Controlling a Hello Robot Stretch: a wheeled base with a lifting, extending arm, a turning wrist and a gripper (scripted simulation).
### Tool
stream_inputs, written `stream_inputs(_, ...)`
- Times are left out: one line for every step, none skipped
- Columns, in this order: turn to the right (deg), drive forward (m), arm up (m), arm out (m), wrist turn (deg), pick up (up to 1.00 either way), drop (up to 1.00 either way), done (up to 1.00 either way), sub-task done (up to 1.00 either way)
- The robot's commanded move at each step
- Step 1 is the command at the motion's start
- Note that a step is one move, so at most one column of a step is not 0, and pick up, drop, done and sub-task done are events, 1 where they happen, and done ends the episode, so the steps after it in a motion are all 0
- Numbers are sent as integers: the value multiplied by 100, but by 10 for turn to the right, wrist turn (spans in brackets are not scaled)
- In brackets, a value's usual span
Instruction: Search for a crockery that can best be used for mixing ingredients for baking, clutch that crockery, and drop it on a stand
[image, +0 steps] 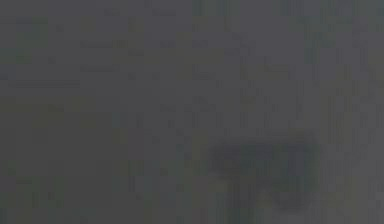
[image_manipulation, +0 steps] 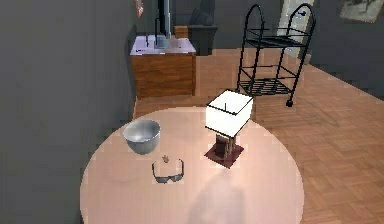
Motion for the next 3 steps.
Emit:
stream_inputs(300,0,0,0,0,0,0,0,0)
stream_inputs(-390,0,0,0,0,0,0,0,0)
stream_inputs(0,0,50,0,0,0,0,0,0)
